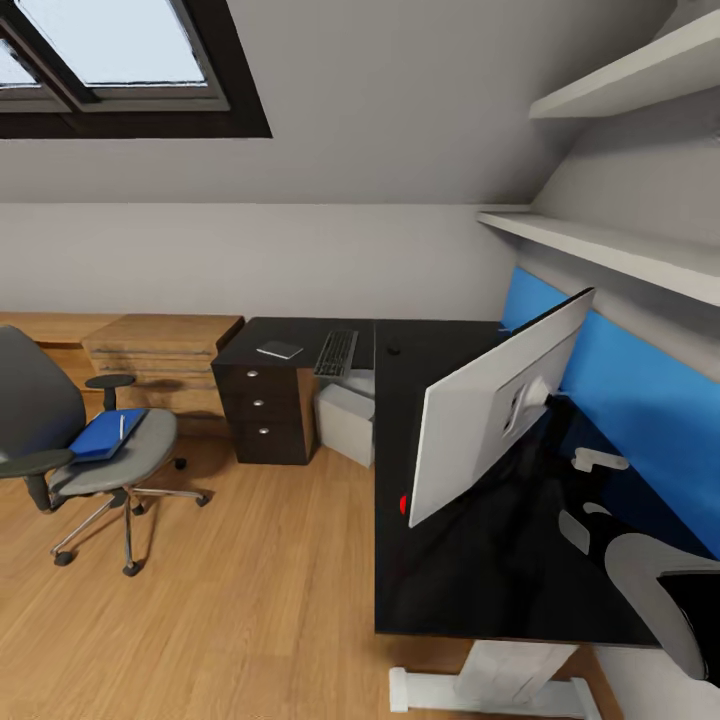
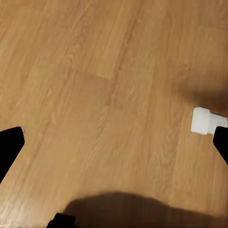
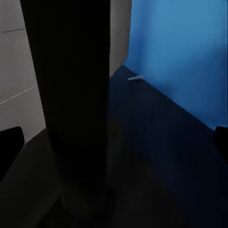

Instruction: In the bedroom, organize the workspace by keeping the computer under the desk, ensuring the monitor is on the desk, placing the keyboard on the desk next to the monitor, placing the mouse on the desk next to the keyboard, moving the folder from the swivel chair onto the desk next to the mouse, stacking the notebook on top of the folder with the pen on top of the notebook, and positioning the swivel chair next to the desk.

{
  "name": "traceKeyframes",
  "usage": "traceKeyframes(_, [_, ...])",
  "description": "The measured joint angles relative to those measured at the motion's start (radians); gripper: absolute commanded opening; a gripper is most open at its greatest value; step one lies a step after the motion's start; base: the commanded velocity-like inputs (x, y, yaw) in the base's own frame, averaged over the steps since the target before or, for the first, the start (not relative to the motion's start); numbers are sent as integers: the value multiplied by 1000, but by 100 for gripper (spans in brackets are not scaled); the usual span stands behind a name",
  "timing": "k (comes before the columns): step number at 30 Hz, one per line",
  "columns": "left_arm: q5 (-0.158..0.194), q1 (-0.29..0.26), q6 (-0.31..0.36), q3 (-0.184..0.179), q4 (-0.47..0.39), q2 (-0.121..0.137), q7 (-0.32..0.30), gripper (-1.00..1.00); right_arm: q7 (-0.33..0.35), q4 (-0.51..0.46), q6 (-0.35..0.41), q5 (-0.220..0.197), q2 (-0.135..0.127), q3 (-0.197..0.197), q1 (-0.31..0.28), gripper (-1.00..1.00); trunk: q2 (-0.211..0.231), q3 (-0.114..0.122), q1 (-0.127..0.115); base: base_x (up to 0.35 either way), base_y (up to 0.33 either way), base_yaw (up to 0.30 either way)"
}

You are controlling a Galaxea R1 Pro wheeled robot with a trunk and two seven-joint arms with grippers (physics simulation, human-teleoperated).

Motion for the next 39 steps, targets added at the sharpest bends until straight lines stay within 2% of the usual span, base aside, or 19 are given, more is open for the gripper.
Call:
traceKeyframes(16, [0, 0, 0, 1, 0, 1, 0, 100, 0, 0, 0, 0, 1, 1, 0, 100, 0, 0, 0, -325, 0, 0])
traceKeyframes(26, [2, 0, 0, 2, 0, 11, 0, 100, 0, 0, 0, 0, 7, 3, 0, 100, 0, 0, 0, -324, 66, 0])
traceKeyframes(34, [7, 0, 2, 6, 1, 23, 0, 100, -4, -3, 2, 1, 49, 5, 0, 100, 0, 0, 0, -285, 212, 0])
traceKeyframes(39, [8, 0, 2, 7, 1, 25, 0, 100, -10, -7, 11, 1, 62, 5, 0, 100, 0, 0, 0, -239, 224, 0])
